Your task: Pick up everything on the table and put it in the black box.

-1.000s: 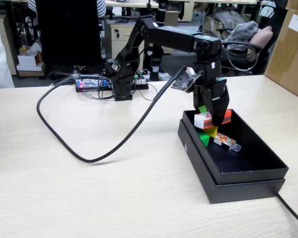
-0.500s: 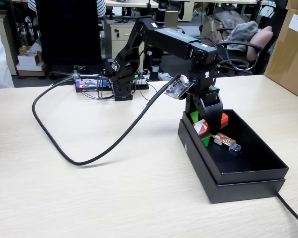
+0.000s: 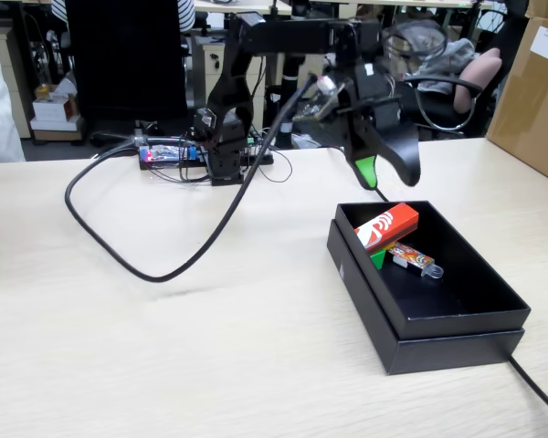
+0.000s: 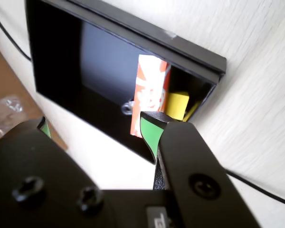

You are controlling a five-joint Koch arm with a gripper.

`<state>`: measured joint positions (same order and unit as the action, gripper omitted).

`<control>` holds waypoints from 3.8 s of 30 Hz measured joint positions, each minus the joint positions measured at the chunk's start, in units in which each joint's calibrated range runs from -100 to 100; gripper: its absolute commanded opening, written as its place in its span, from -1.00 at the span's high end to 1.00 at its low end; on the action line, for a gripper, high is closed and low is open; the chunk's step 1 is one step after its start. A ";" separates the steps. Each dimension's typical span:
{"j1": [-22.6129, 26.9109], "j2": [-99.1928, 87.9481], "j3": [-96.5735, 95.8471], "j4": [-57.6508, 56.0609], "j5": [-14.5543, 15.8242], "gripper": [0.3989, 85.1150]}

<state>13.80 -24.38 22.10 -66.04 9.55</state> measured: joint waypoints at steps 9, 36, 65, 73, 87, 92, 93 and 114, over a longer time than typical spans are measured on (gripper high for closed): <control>-9.91 -7.73 -11.96 4.44 -4.74 0.00; -14.65 -34.96 -76.35 53.70 -11.14 -0.04; -13.24 -55.10 -108.40 75.74 -11.62 -0.09; -13.24 -53.96 -111.05 79.36 -11.77 -0.12; -13.24 -52.82 -111.69 80.35 -11.72 -0.14; -13.33 -52.82 -111.96 80.51 -11.67 -0.14; -13.33 -52.82 -112.15 80.59 -11.67 -0.14; -13.43 -55.22 -115.07 82.65 -11.67 -0.14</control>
<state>0.37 -79.61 -92.97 16.61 -2.12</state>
